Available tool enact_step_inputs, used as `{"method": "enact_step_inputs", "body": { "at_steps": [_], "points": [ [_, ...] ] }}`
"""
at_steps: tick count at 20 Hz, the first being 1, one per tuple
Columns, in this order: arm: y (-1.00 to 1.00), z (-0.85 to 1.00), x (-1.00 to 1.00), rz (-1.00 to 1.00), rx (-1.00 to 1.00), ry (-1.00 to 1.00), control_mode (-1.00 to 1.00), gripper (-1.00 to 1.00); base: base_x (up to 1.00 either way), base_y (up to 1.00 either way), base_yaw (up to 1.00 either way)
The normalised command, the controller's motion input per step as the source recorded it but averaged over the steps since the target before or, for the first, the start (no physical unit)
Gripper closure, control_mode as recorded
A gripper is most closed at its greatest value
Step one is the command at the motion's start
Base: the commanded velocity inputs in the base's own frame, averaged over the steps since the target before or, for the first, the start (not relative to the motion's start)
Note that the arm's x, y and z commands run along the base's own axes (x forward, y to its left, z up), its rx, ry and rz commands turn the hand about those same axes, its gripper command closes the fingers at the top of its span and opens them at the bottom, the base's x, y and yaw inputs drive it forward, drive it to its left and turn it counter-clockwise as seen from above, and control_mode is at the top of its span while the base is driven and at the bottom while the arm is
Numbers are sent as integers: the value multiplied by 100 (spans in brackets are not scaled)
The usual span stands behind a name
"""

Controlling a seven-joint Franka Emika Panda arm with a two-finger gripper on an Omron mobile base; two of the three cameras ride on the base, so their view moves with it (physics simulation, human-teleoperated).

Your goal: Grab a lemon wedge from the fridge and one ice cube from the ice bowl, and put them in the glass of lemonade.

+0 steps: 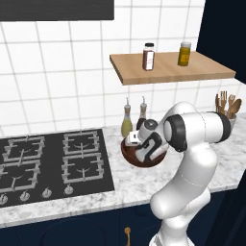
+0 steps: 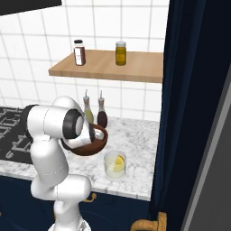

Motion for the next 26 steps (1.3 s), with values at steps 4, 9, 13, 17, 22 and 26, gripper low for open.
{"method": "enact_step_inputs", "body": {
  "at_steps": [4, 9, 13, 17, 22, 26],
  "points": [
    [0, 0, -7, 0, 0, 0, -100, 100, 0, 0, 0],
    [0, 25, -31, 0, 0, 0, -100, 100, 0, 0, 0],
    [0, 43, -36, 0, 0, 0, -100, 100, 0, 0, 0],
    [0, 58, -33, 0, 0, 0, -100, 100, 0, 0, 0],
    [0, 61, -39, 0, 0, 0, -100, 100, 0, 0, 0],
    [3, 60, -43, 0, 0, 0, -100, 100, 0, 0, 0]
  ]
}}
